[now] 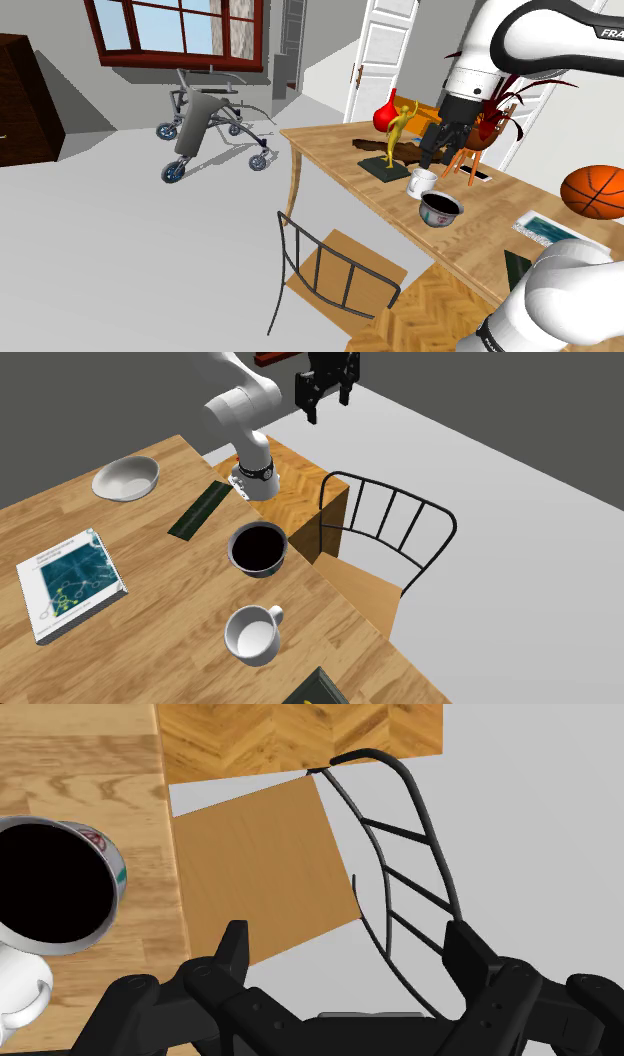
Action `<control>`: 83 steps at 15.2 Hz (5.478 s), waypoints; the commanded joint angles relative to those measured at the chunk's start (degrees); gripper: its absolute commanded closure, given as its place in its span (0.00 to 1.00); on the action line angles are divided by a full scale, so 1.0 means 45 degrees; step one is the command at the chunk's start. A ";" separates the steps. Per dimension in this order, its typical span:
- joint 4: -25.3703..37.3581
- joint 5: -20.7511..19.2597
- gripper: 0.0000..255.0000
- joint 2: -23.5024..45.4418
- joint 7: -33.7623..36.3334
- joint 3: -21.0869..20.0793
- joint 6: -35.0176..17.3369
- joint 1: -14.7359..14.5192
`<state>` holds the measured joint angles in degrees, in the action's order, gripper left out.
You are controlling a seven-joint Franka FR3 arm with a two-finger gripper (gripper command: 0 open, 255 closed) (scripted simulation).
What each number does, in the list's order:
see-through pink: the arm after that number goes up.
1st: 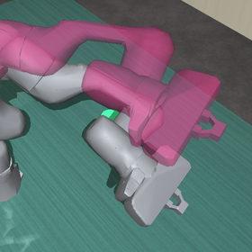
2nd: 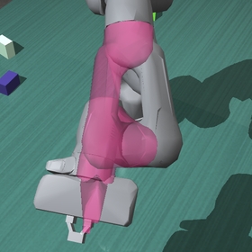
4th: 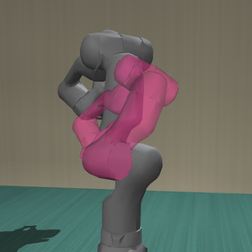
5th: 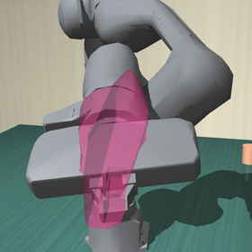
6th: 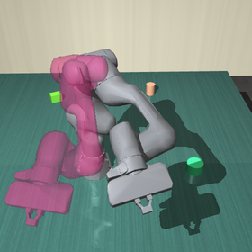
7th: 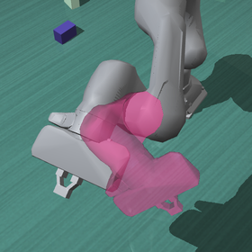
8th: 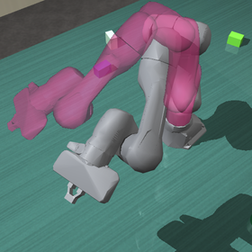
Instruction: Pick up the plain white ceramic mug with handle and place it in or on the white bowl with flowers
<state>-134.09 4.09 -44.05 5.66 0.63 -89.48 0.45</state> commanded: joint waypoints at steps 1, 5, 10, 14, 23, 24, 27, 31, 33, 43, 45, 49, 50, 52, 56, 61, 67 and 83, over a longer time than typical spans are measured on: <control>0.0000 0.0000 0.00 0.0000 0.0000 0.0000 0.0000 0.0000; -0.0099 -0.0621 0.00 0.0858 -0.0870 0.0862 -0.0775 0.0404; 0.0083 -0.1259 0.00 0.2210 -0.1923 0.1922 -0.1762 0.0867; 0.0477 -0.1613 0.00 0.3491 -0.2754 0.2755 -0.2528 0.1180; 0.2162 -0.1662 0.00 0.6917 -0.4727 0.4512 -0.3987 0.1753; 0.2418 -0.1590 0.00 0.7340 -0.4963 0.4687 -0.4114 0.1819; 0.3268 -0.1277 0.00 0.8658 -0.5693 0.5176 -0.4435 0.2041; 0.4605 -0.0654 0.00 1.0518 -0.6694 0.5687 -0.4702 0.2457; 0.5368 -0.0280 0.00 1.1482 -0.7184 0.5862 -0.4754 0.2740; 0.8168 0.1102 0.00 1.5002 -0.8644 0.5991 -0.4955 0.4142; 0.7938 0.1157 0.00 1.5090 -0.8681 0.5964 -0.5264 0.4148; 0.7659 0.1236 0.00 1.5218 -0.8734 0.5926 -0.5656 0.4162; 0.7660 0.1236 0.00 1.5219 -0.8734 0.5926 -0.5656 0.4162; 0.7660 0.1236 0.00 1.5219 -0.8734 0.5925 -0.5656 0.4162; 0.7661 0.1235 0.00 1.5218 -0.8733 0.5926 -0.5653 0.4162; 0.7661 0.1235 1.00 1.5218 -0.8733 0.5926 -0.5653 0.4162; 0.7730 0.1195 1.00 1.5142 -0.8712 0.5946 -0.5517 0.4150; 0.9305 0.0709 1.00 1.4249 -0.8462 0.6175 -0.3147 0.4065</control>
<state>-92.91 7.31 20.09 -32.48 28.41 -104.35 18.71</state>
